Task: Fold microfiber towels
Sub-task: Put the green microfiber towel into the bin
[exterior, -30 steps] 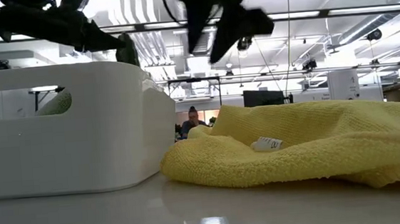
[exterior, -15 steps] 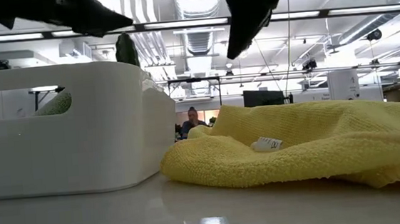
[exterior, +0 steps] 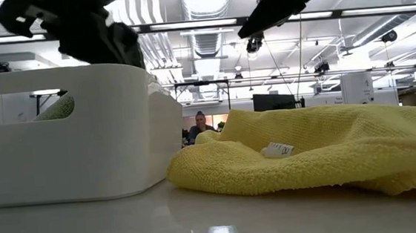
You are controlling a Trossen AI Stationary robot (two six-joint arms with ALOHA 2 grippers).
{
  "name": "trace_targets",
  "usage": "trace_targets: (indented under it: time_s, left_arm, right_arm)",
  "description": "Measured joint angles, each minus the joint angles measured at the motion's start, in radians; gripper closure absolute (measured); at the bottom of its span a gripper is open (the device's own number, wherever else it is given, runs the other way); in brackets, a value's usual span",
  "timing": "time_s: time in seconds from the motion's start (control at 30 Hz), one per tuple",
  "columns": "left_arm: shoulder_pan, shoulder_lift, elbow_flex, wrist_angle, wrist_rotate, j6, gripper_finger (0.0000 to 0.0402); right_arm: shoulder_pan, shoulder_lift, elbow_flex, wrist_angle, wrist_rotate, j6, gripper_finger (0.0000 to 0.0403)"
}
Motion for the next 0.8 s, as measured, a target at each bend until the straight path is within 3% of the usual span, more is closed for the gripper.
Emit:
trace_targets:
  time_s: [0.2,0.5,0.8]
  left_arm:
    - [-0.033,0.213,0.112,0.015,0.122,-0.019,0.0399]
    - [-0.025,0.395,0.191,0.025,0.126,-0.053,0.0399]
    - [-0.026,0.321,0.247,-0.1,0.125,-0.065,0.0399]
  right_arm:
    - [-0.025,-0.094,-0.114,0.108,0.0,-0.061,0.0394]
    - [-0.024,-0.127,-0.159,0.109,-0.002,-0.06,0.0394]
    - [-0.024,-0.125,-0.161,0.115,-0.002,-0.057,0.0394]
